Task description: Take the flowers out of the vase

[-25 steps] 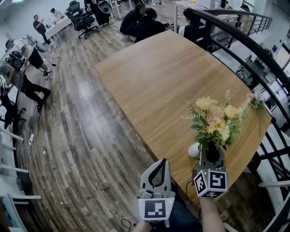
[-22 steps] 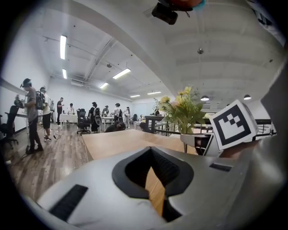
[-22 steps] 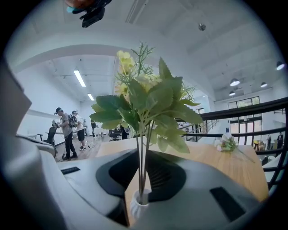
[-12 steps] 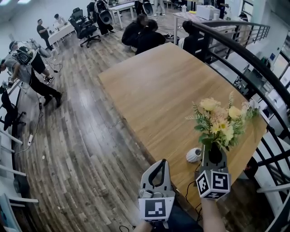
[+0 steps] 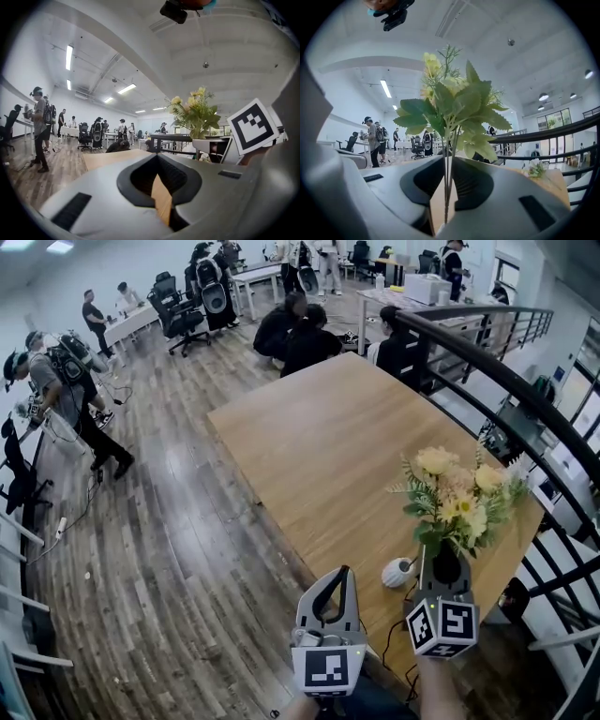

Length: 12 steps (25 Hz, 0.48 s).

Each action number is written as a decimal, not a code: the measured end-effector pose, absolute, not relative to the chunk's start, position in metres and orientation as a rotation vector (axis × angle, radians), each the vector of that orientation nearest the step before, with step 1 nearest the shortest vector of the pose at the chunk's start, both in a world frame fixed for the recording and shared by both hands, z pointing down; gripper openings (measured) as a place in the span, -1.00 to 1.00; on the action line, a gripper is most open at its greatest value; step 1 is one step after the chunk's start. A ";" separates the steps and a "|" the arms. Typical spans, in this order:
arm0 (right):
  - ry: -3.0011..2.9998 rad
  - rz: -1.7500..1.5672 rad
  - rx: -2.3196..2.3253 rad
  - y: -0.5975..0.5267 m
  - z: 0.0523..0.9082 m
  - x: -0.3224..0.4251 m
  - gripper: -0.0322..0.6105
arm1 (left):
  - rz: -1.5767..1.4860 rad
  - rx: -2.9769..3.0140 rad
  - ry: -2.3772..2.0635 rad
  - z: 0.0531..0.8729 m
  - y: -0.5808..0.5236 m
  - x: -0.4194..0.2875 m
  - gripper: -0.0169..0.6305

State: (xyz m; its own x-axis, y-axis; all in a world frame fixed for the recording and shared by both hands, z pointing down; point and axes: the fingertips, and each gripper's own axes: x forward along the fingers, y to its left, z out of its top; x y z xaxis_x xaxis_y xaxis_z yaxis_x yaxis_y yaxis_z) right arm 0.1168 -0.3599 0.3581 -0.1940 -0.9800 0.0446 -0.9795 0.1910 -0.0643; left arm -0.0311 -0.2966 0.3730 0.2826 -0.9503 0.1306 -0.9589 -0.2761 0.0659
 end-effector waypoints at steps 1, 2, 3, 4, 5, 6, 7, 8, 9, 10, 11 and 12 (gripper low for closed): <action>2.415 -0.115 -1.984 -0.359 0.354 0.116 -0.67 | 0.094 2.413 -1.805 0.370 -0.297 -0.031 -0.91; 2.413 -0.107 -1.979 -0.358 0.350 0.115 -0.67 | 0.090 2.418 -1.807 0.368 -0.297 -0.031 -0.91; 2.411 -0.099 -1.975 -0.358 0.346 0.114 -0.67 | 0.084 2.420 -1.809 0.365 -0.298 -0.031 -0.91; 2.409 -0.091 -1.972 -0.358 0.342 0.113 -0.67 | 0.075 2.420 -1.813 0.362 -0.299 -0.032 -0.91; 2.408 -0.086 -1.969 -0.358 0.338 0.112 -0.67 | 0.067 2.419 -1.818 0.358 -0.300 -0.034 -0.91; 2.408 -0.084 -1.964 -0.358 0.334 0.109 -0.67 | 0.062 2.420 -1.823 0.354 -0.301 -0.036 -0.91; 2.409 -0.085 -1.956 -0.359 0.331 0.106 -0.67 | 0.061 2.422 -1.827 0.351 -0.303 -0.039 -0.91; 2.412 -0.087 -1.947 -0.359 0.328 0.102 -0.67 | 0.059 2.422 -1.833 0.348 -0.303 -0.042 -0.91; 2.416 -0.089 -1.938 -0.358 0.328 0.099 -0.67 | 0.055 2.420 -1.838 0.347 -0.303 -0.044 -0.91; 2.422 -0.092 -1.930 -0.356 0.329 0.096 -0.67 | 0.051 2.416 -1.843 0.348 -0.302 -0.046 -0.91; 2.429 -0.095 -1.924 -0.353 0.332 0.093 -0.67 | 0.050 2.414 -1.845 0.349 -0.299 -0.047 -0.91; 2.436 -0.099 -1.917 -0.349 0.335 0.090 -0.67 | 0.050 2.414 -1.845 0.351 -0.296 -0.048 -0.91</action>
